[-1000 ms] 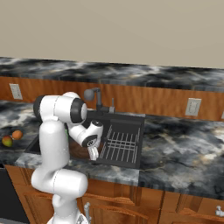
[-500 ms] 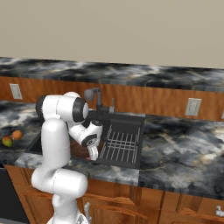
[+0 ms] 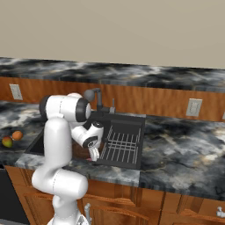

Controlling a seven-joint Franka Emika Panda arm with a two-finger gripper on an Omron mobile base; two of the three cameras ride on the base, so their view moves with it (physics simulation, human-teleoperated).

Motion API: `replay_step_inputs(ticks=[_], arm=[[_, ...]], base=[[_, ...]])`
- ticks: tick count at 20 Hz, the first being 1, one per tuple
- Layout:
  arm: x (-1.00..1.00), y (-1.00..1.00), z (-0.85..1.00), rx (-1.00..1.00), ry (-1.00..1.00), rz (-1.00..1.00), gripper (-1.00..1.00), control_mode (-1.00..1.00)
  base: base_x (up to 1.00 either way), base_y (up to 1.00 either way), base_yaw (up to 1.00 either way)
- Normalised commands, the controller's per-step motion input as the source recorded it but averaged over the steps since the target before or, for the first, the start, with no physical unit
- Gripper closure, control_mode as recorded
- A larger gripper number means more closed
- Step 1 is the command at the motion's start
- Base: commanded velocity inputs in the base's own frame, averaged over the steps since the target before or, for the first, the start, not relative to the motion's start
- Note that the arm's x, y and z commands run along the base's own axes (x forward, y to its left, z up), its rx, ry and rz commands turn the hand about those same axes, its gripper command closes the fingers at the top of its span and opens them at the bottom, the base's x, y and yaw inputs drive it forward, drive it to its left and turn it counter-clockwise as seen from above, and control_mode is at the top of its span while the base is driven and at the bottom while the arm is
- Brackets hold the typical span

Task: Remove the mango and tangerine from the sink. Then move the bowl and cup from the counter to the sink for washing.

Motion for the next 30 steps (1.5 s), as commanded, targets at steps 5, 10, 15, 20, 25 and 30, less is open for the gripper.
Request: replay_step_inputs(ticks=[5, 10, 15, 20, 25, 30], arm=[[0.07, 0.01, -0.17, -0.01, 0.00, 0.00, 1.00, -1.00], [0.08, 0.00, -0.10, -0.02, 0.00, 0.00, -1.00, -1.00], [0.06, 0.00, 0.00, -0.01, 0.00, 0.01, -1.00, -1.00], [0.01, 0.00, 0.06, 0.00, 0.00, 0.03, -1.00, -1.00], [0.00, 0.00, 0.15, 0.00, 0.00, 0.07, -1.00, -1.00], [0.00, 0.00, 0.19, 0.00, 0.00, 0.08, -1.00, -1.00]], base=[[0.00, 0.00, 0.00], [0.00, 0.00, 0.00], [0.00, 0.00, 0.00], [0.00, 0.00, 0.00], [0.00, 0.00, 0.00], [0.00, 0.00, 0.00]])
